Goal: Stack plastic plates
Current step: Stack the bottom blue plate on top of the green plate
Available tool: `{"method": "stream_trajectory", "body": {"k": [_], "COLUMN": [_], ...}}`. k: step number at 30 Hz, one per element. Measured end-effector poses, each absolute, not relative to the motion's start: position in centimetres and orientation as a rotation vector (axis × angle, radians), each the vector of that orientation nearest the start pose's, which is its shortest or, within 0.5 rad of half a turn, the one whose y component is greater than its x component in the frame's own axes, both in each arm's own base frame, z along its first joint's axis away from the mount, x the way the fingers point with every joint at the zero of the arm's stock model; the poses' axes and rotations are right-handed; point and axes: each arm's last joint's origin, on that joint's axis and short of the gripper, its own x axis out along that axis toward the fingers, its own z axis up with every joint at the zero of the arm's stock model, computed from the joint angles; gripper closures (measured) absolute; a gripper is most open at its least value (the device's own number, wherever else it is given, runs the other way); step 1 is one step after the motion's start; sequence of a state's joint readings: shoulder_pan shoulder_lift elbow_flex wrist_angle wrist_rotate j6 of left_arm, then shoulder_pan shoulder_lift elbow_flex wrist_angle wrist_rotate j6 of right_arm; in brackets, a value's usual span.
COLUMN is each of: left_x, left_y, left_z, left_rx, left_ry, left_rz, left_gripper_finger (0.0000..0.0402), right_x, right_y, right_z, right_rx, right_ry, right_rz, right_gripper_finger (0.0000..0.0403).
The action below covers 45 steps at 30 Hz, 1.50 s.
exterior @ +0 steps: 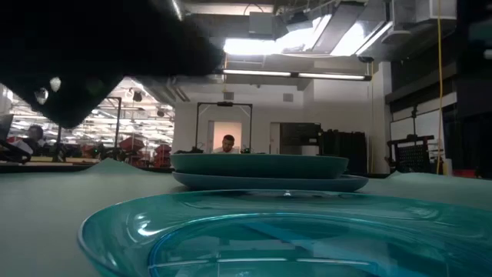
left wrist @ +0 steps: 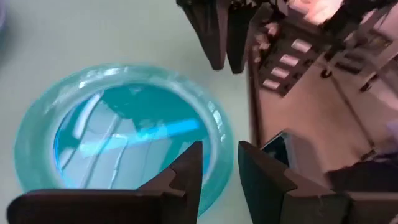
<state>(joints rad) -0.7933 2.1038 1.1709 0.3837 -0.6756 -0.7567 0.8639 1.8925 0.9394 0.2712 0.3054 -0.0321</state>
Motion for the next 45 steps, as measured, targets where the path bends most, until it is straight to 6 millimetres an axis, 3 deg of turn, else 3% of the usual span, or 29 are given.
{"method": "stream_trajectory", "body": {"k": [6,19,34,38,45], "left_x": [31.9,32.0,33.7,33.7,33.3], "left_y": [-28.2,-27.7,-25.5,-25.4,-26.1], "left_z": [10.9,10.6,9.8,9.8,9.9], "left_rx": [-0.375,-0.368,-0.36,-0.363,-0.369], "left_ry": [0.432,0.435,0.436,0.441,0.437], "left_rz": [0.098,0.153,0.236,0.23,0.209], "left_gripper_finger": [0.0306,0.0306,0.0306,0.0306,0.0306], "right_x": [25.6,26.5,27.7,28.1,28.3], "right_y": [27.0,26.5,25.4,25.0,24.8], "right_z": [10.6,10.7,9.0,8.9,8.8], "right_rx": [-0.568,-0.679,-0.764,-0.737,-0.692], "right_ry": [0.562,0.496,0.529,0.543,0.561], "right_rz": [0.507,0.477,0.501,0.513,0.54], "right_gripper_finger": [0.0265,0.0265,0.0266,0.0294,0.0395]}}
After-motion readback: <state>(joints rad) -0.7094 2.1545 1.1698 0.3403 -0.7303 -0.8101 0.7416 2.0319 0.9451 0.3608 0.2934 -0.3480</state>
